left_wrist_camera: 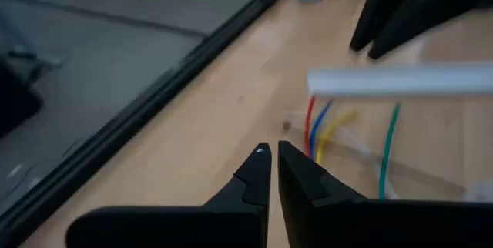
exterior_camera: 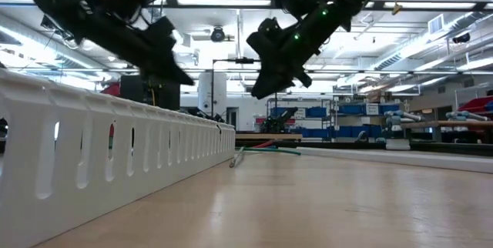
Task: Ziptie cables
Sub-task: Wrap the black zip tie around the object
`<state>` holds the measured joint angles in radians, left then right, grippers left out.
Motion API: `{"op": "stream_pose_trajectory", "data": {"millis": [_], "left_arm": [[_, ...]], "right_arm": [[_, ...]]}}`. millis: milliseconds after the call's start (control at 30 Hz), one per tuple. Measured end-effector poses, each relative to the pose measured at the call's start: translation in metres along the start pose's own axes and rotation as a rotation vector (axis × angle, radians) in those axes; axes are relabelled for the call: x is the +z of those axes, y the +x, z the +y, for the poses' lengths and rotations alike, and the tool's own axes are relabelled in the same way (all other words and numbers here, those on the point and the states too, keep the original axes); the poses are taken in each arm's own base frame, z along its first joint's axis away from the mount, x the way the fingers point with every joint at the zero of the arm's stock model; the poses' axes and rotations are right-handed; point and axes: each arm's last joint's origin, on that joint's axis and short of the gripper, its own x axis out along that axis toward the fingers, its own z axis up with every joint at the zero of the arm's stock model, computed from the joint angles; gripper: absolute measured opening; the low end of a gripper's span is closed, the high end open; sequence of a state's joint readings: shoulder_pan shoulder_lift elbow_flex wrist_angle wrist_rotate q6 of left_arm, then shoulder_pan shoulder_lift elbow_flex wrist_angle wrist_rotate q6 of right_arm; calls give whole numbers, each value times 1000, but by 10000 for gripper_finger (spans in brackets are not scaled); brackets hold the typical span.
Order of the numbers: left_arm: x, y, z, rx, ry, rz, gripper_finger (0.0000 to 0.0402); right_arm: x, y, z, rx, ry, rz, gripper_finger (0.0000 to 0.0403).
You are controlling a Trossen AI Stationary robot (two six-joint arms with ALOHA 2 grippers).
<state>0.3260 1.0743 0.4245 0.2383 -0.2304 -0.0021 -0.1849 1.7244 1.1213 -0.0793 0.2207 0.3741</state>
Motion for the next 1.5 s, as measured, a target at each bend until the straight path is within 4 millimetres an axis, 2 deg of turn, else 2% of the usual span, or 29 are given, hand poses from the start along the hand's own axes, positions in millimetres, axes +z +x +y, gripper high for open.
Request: {"op": "stream_pose_trajectory", "data": {"millis": [100,200,433,567,733,967,1167,1333,1500], "left_arm": [[-3,-17,0,20,25,61,0],[-3,-31,-3,13,26,72,0],[-5,-51,-12,-41,39,87,0],[-12,-54,-18,-72,77,146,0],[-19,-58,-22,-96,107,218,0],[-20,-60,-26,-120,124,220,0],[-24,-62,-28,-135,157,250,0],[-27,-62,-30,-142,157,259,0],[-32,-60,-30,-143,153,253,0]], "right_arm": [[0,0,5,-5,23,42,57],[0,9,18,11,29,64,54],[-3,44,38,-31,8,191,54],[1,55,39,-32,33,209,64],[4,56,31,-50,151,212,95],[3,65,23,-46,244,216,134],[7,66,30,2,306,147,135],[-4,64,23,-86,393,246,126],[-8,62,22,-136,384,270,118]]}}
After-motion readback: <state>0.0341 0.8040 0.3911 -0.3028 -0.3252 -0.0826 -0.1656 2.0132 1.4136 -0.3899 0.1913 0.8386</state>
